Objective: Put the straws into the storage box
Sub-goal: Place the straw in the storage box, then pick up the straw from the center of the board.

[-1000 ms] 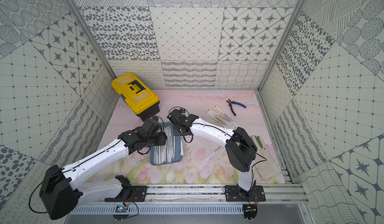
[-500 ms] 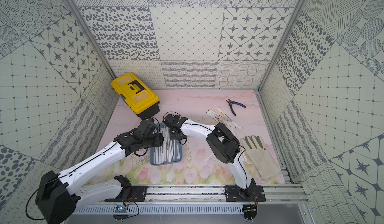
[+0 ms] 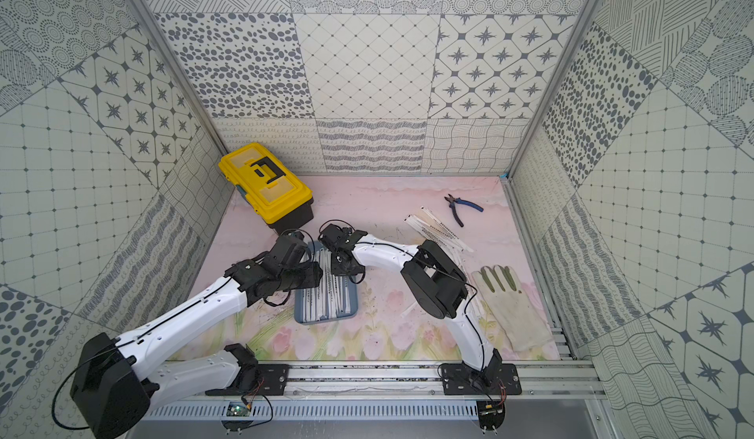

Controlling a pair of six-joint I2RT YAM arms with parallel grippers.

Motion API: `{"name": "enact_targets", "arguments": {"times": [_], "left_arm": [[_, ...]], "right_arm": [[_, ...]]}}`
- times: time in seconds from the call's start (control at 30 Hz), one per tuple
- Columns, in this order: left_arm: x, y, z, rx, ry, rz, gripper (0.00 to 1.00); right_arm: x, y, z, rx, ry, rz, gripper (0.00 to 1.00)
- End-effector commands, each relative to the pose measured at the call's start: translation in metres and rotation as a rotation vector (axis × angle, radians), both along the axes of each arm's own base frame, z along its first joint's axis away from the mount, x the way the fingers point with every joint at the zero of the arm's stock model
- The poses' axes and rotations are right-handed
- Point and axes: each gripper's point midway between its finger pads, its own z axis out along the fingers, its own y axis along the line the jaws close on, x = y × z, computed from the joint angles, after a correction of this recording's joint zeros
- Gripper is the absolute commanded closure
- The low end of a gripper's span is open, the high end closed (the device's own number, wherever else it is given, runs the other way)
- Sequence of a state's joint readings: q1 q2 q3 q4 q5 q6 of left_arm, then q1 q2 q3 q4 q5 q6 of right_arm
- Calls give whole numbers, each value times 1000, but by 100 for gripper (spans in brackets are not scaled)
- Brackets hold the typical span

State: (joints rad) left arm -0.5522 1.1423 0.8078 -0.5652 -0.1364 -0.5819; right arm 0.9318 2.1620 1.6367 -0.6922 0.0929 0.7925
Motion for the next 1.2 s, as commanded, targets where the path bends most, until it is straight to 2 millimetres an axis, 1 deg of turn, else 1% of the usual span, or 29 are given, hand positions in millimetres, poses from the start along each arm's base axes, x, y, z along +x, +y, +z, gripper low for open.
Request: {"name": "enact_targets", "arguments": {"times": [0.0,0.07,0.13,0.17,0.2,0.23,0.3,0.37,0.43,0.47,0.53,0.57,0.67,0.73,0.87,1.03,1.1,1.17], "left_arm": [[2,-1,2,-11,-1,-3,40],[4,-4,7,-19,-8,-7,40],[8,-9,13,-28,-16,-19,40],[10,-13,17,-22,-29,-35,40],[11,-18,22,-7,-49,-55,40],[12,-26,26,20,-75,-94,40],[11,-49,31,56,-114,-185,40],[6,-77,29,77,-120,-283,40],[-1,-103,24,100,-120,-362,40],[-4,-115,20,116,-115,-396,39],[-10,-132,11,139,-102,-448,39],[-12,-140,7,156,-100,-473,39],[-10,-150,-5,233,-79,-505,39],[-7,-152,-12,264,-59,-507,39],[-7,-156,-14,252,-54,-509,39],[-8,-156,-16,250,-47,-505,38],[-8,-155,-17,253,-45,-503,38],[-6,-147,-15,270,-53,-482,38]], "right_arm": [[2,5,43,73,-50,-6,73],[-3,-1,68,115,-68,-16,70],[-11,-19,92,145,-83,-44,68],[-15,-37,99,141,-87,-74,67],[-18,-54,101,134,-86,-105,66],[-22,-79,99,113,-81,-149,64],[-28,-134,83,29,-70,-242,60],[-39,-189,66,-46,-39,-339,58],[-47,-226,56,-100,-39,-410,56],[-51,-241,52,-119,-30,-439,55],[-54,-260,42,-140,-16,-478,54],[-55,-265,36,-137,-3,-491,54],[-52,-270,21,-136,20,-505,54],[-51,-270,13,-141,33,-504,54],[-50,-272,-4,-149,51,-510,56],[-45,-275,-14,-148,53,-520,59],[-42,-277,-18,-149,54,-522,64],[-39,-274,-19,-144,54,-509,75]]}}
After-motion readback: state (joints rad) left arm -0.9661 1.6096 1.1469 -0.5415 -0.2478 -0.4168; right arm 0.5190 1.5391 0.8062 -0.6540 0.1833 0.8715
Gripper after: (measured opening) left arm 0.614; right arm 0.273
